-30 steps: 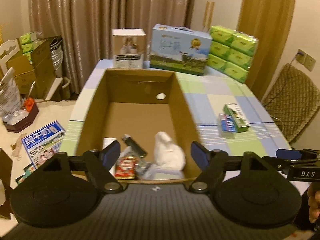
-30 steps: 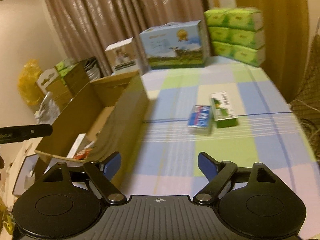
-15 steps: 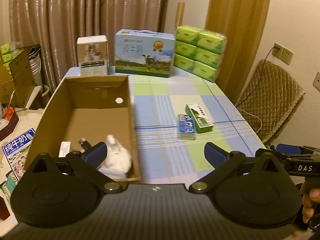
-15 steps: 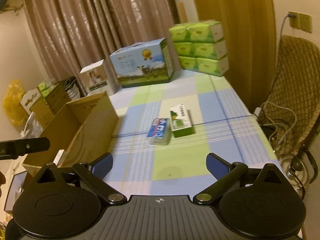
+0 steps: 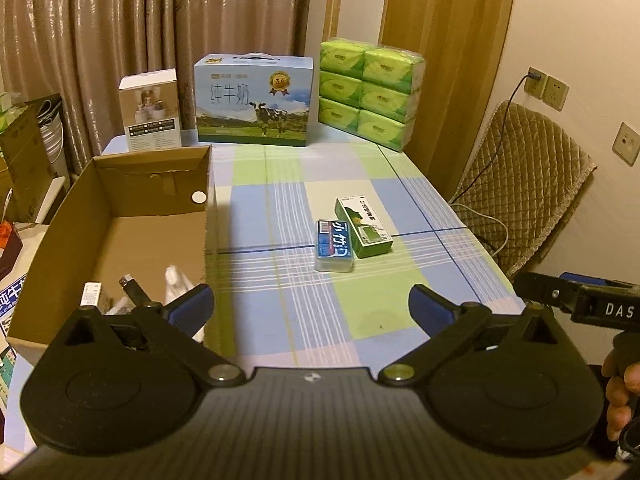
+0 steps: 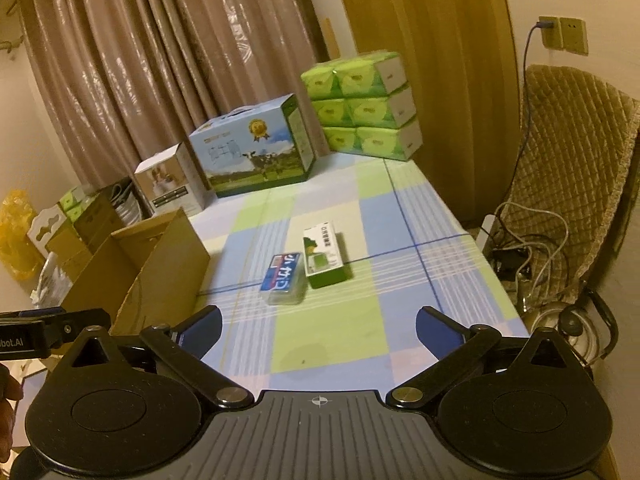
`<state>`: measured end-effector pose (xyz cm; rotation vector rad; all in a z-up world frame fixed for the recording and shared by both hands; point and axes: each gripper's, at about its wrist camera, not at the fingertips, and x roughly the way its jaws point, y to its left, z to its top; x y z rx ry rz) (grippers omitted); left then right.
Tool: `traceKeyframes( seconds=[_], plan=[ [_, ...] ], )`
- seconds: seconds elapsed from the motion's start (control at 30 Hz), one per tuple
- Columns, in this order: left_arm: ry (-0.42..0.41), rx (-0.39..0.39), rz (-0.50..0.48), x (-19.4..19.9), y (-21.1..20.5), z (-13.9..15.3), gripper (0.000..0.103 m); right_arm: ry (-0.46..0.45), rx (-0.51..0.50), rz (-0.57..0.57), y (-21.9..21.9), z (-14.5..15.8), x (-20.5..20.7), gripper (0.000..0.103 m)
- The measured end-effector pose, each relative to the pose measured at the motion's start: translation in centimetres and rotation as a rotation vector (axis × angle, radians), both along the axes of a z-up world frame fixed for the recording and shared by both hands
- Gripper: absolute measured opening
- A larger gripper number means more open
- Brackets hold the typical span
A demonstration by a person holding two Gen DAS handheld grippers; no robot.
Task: Organize objects
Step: 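Move both tools back toward the blue box and green medicine box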
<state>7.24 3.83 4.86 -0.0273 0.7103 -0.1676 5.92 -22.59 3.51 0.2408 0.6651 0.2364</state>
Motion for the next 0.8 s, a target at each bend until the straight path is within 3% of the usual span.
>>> traceKeyframes(
  seconds=[0.47,0.8],
  plan=[
    [0.026,-0.006,-0.015,1.5,-1.7,-1.4,0.102,0.009,-0.014,-0.018,-1.2,-0.6,1.7,0.101],
    [0.026,0.0,-0.018,4.8,-3.7,-2.9,0.102,0.005,-0.045,-0.016,-1.4,-1.9,6.0,0.101]
  ],
)
